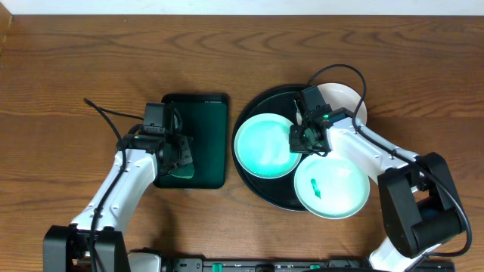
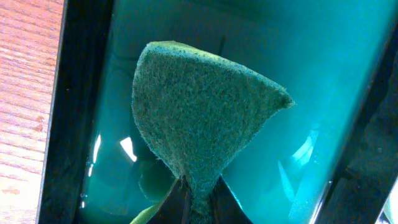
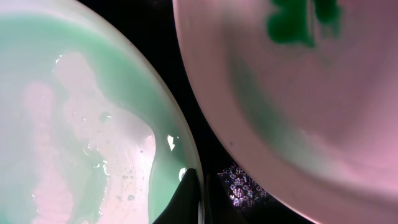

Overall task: Clean dirty plates on tray and stack at the side
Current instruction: 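Lower the sponge onto the green tray and open the left gripper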

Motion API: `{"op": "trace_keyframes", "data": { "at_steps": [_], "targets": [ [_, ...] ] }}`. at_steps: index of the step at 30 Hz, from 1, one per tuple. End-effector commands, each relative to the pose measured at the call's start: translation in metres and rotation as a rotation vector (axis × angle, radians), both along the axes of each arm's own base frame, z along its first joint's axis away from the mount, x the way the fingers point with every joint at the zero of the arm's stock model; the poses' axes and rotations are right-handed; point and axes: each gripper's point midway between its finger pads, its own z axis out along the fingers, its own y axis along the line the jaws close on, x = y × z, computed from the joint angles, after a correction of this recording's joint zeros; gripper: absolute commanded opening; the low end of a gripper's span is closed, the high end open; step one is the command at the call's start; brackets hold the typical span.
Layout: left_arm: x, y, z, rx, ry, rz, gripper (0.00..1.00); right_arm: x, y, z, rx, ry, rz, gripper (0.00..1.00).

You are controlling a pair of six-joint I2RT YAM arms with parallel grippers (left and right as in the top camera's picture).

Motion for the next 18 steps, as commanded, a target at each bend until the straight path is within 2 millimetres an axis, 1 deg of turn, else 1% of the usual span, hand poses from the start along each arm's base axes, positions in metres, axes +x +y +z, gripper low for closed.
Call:
{"op": "trace_keyframes", "data": {
  "at_steps": [1,5,11,15,16,18],
  "targets": [
    [-0.0024,-0.001,-0.0025,-0.006,0.01,-0.01,0.09,-0.003,0.0075,0.0043,0.016,-0.01,0.027,0.01],
    [-0.0024,-0.001,-0.0026,-0.006,0.01,-0.009,0.09,-0.003,0.0075,0.0043,0.016,-0.01,0.027,0.01],
    [-0.0024,-0.001,-0.0026,-0.006,0.01,-0.009,0.17,-0.003,0.0075,0.0043,0.016,-0.01,0.027,0.01],
    [-0.0024,-0.001,-0.0026,-0.006,0.01,-0.009,0.45,-0.003,0.0075,0.0043,0.016,-0.01,0.027,0.01],
    [-0.0024,-0.001,-0.0026,-0.006,0.01,-0.009,0.48,-0.003,0.0075,0.0043,0.016,-0.01,0.027,0.01],
    [-0.0024,-0.001,-0.0025,-0.006,0.01,-0.009,0.52,-0.003,0.0075,0.0043,0.016,-0.01,0.027,0.01]
  ]
}}
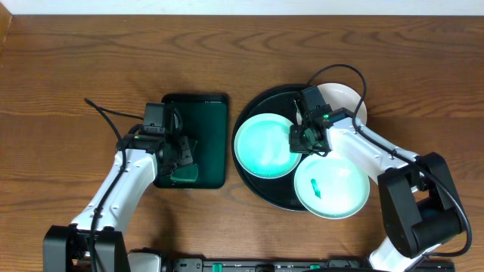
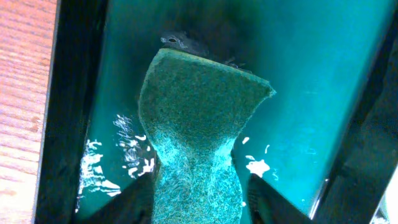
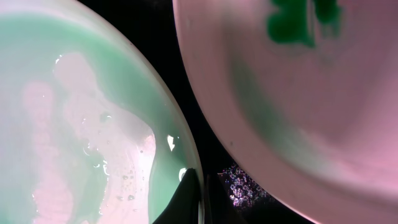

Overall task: Clean dirty plates on tray and stack at the side
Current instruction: 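Lower the sponge onto the green tray and open the left gripper, then raise the left gripper away from the tray and hold still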

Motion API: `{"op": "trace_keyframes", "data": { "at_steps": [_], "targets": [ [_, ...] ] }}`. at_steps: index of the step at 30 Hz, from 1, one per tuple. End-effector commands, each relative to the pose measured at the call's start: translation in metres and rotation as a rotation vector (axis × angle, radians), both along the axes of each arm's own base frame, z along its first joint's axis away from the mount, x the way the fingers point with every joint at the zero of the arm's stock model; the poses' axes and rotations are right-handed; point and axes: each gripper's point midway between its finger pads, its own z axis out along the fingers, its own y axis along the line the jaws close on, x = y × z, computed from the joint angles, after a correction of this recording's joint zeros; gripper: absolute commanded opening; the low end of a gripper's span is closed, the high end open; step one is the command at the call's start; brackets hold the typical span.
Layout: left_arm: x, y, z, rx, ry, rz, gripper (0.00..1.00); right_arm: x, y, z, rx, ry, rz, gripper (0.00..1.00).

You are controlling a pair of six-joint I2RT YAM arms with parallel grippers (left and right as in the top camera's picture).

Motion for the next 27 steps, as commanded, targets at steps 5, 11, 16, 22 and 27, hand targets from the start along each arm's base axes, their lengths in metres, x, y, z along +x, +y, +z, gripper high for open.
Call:
{"op": "trace_keyframes", "data": {
  "at_steps": [5,11,16,22,27],
  "targets": [
    [0.001,0.0,-0.001,0.001,-0.006,-0.005,0.59,-0.003,0.008,0.004,0.016,-0.01,0.027,0.01],
    [0.026,-0.002,0.028,-0.008,-0.099,-0.003,0.61,-0.003,0.008,0.004,0.016,-0.01,0.027,0.01],
    [0.051,-0.001,0.071,-0.014,-0.23,0.005,0.65,-0.003,0.007,0.004,0.016,-0.009,0.027,0.01],
    [0.064,0.042,0.109,0.132,-0.351,0.123,0.72,-0.003,0.007,0.004,0.016,-0.009,0.027,0.01],
    [0.058,0.081,0.116,0.246,-0.359,0.229,0.74,-0.003,0.008,0.004,0.016,-0.01,0.027,0.01]
  ]
}}
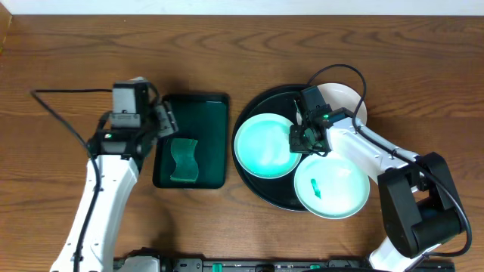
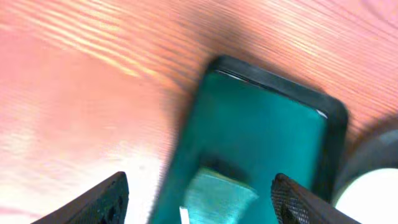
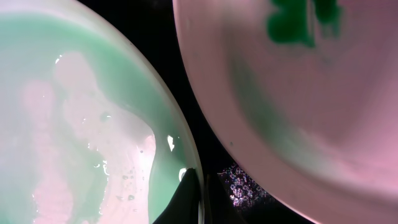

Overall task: Clean dirty plates on tray and stack at the side
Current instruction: 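Raise the left gripper away from the tray and hold still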

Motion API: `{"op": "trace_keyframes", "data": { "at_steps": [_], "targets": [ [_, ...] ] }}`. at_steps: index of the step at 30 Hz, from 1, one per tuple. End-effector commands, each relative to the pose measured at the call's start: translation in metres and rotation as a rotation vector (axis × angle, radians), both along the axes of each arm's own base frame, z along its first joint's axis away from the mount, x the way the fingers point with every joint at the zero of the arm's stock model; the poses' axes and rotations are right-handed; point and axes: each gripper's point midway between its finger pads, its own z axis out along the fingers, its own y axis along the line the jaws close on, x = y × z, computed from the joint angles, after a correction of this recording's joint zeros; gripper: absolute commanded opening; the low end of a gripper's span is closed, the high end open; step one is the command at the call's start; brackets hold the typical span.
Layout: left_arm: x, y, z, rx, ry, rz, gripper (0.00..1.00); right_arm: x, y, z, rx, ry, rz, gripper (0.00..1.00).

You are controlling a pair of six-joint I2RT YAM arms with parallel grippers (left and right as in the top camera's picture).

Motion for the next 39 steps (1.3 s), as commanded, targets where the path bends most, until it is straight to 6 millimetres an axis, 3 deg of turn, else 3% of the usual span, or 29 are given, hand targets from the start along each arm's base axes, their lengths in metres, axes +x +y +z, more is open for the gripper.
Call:
{"op": "trace_keyframes", "data": {
  "at_steps": [1,4,8,20,23,28,34,39],
  "targets": [
    [-0.004,0.035,0.006,0.101,0.003,0.108,0.74,-0.003,0.008,0.004,0.016,-0.01,0.027,0.01],
    [-0.008,0.038,0.003,0.101,0.023,0.117,0.82,-0.003,0.007,0.004,0.016,-0.01,0.027,0.03],
    [-0.009,0.038,0.003,0.101,0.025,0.117,0.82,-0.003,0.007,0.004,0.016,-0.009,0.027,0.11],
    [-0.009,0.038,0.003,0.101,0.025,0.117,0.82,-0.004,0.006,0.002,0.01,-0.007,0.026,0.15],
    [-0.009,0.038,0.003,0.101,0.025,0.117,0.82,-0.003,0.006,-0.002,0.008,-0.002,0.026,0.14],
    [-0.009,0.038,0.003,0.101,0.025,0.117,0.82,-0.004,0.006,-0.003,0.007,0.002,0.026,0.01],
    [-0.009,0.038,0.003,0.101,0.025,0.117,0.82,-0.003,0.005,-0.002,0.008,0.001,0.02,0.01],
    [-0.009,0.038,0.003,0.101,0.025,0.117,0.82,0.001,-0.002,0.009,0.017,-0.008,-0.003,0.01]
  ]
}}
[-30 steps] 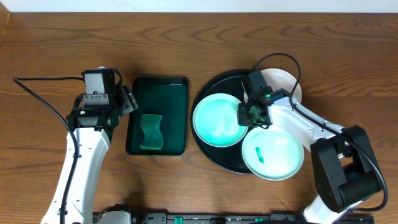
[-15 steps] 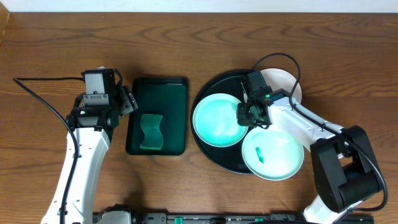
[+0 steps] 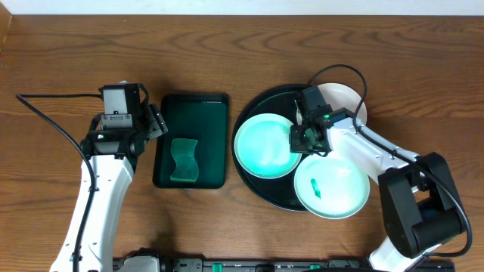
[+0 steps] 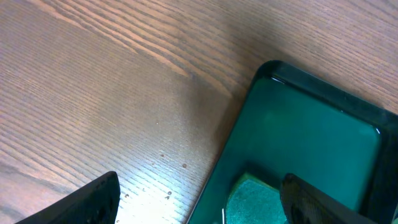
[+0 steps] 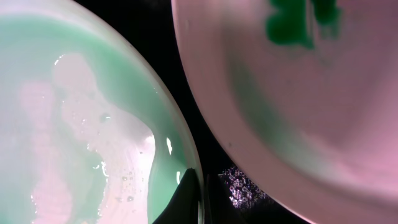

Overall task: Clean dirty plates on tray and stack at the side
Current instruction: 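Raise the left gripper away from the tray and hold still, then lift the gripped mint-green plate off the black tray with the right gripper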

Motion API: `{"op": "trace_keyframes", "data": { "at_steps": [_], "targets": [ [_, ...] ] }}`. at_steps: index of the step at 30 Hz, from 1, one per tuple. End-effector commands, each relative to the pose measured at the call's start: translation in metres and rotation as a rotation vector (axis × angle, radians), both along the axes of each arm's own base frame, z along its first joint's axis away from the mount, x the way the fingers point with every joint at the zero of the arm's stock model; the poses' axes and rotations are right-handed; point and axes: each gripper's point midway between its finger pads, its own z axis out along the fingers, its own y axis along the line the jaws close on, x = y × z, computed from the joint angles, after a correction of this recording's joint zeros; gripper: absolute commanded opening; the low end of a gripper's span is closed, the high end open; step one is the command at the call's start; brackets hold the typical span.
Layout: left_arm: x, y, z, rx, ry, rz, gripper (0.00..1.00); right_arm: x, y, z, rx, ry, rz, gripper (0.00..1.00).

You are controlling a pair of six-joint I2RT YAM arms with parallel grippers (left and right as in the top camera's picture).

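A black round tray (image 3: 266,193) carries a plate covered in green liquid (image 3: 265,146), a white plate with a green stain (image 3: 331,187) and a third plate (image 3: 346,98) at the back right. My right gripper (image 3: 305,140) is shut on the wet plate's right rim; the right wrist view shows the fingertips (image 5: 200,198) pinching that rim (image 5: 186,155), with the stained plate (image 5: 311,106) beside it. A green sponge (image 3: 182,159) lies loose in the dark green basin (image 3: 198,113). My left gripper (image 3: 148,128) hangs open over the basin's left edge, above the sponge (image 4: 254,200).
The basin (image 4: 305,124) stands just left of the tray on a wooden table (image 3: 68,60). A black cable (image 3: 53,97) trails left from the left arm. The right arm's cable (image 3: 340,72) loops over the back plate.
My left gripper has shifted a little further left of the basin, still open. The sponge lies where it was. The right gripper has not moved.
My left gripper was first shut on the sponge in the basin's liquid. Then it stood open with the sponge lying between its fingers. After that it was up and off to the basin's left, as now. The right gripper held the wet plate's rim throughout.
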Motion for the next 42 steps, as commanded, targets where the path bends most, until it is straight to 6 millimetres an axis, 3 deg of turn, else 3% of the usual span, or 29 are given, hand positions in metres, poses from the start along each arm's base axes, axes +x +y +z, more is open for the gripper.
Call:
{"op": "trace_keyframes", "data": {
  "at_steps": [1,16,33,42],
  "targets": [
    [0.002,0.005,0.006,0.023,-0.012,0.012,0.82,0.003,-0.002,0.015,0.021,-0.019,-0.007,0.01],
    [0.002,0.005,0.006,0.023,-0.012,0.012,0.83,0.006,-0.001,0.058,0.065,-0.116,-0.007,0.01],
    [0.002,0.005,0.006,0.023,-0.012,0.012,0.83,0.01,-0.019,0.059,0.06,-0.107,-0.058,0.01],
    [0.002,0.005,0.006,0.023,-0.012,0.012,0.83,0.011,-0.021,0.065,0.2,-0.057,-0.09,0.01]
  ]
}}
